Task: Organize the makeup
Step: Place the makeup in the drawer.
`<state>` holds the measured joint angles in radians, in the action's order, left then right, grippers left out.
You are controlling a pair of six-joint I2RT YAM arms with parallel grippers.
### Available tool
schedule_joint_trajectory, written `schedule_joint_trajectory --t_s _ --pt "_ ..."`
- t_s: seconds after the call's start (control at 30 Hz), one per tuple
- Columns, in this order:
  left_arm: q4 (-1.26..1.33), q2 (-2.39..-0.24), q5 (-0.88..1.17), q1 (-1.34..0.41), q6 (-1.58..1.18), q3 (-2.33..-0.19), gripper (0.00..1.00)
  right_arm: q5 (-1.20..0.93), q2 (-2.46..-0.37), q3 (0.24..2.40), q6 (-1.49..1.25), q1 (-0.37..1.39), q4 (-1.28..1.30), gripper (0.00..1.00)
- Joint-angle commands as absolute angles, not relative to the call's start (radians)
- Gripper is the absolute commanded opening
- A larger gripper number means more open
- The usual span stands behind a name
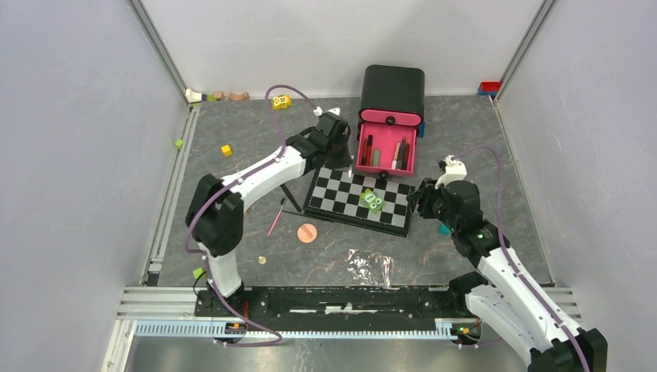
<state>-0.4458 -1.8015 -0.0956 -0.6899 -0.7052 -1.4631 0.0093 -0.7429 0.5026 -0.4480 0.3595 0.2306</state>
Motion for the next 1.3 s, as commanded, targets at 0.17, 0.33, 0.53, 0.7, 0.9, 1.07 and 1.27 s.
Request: schedule_joint_trajectory --t_s 0.17,0.33,0.53,0.7,0.9,1.07,1.27 --pt "-0.390 -2.018 0.031 -0.692 -0.601 -1.740 0.15 0.074 -0.701 0.546 -0.425 0.362 0.292 0.48" --pt "-0.351 -2.106 0.068 -0.692 -0.583 -1.832 0.15 0.086 -0.693 0.555 -0.418 0.362 0.314 0.48" --pt "-0.259 -2.195 0.143 -0.692 -0.604 -1.887 0.14 0.095 -0.689 0.565 -0.407 0.362 0.331 0.48" --pt "-0.222 -2.261 0.154 -0.692 -0.630 -1.950 0.15 0.104 -0.686 0.562 -0.402 0.362 0.337 0.48" --pt "-0.221 -2.336 0.155 -0.693 -0.640 -2.042 0.16 0.106 -0.682 0.557 -0.399 0.361 0.343 0.48" --pt "-0.252 -2.374 0.155 -0.695 -0.628 -2.088 0.20 0.114 -0.674 0.557 -0.392 0.362 0.348 0.48" --pt "-0.272 -2.376 0.146 -0.697 -0.608 -2.087 0.24 0.109 -0.671 0.558 -0.396 0.362 0.348 0.48"
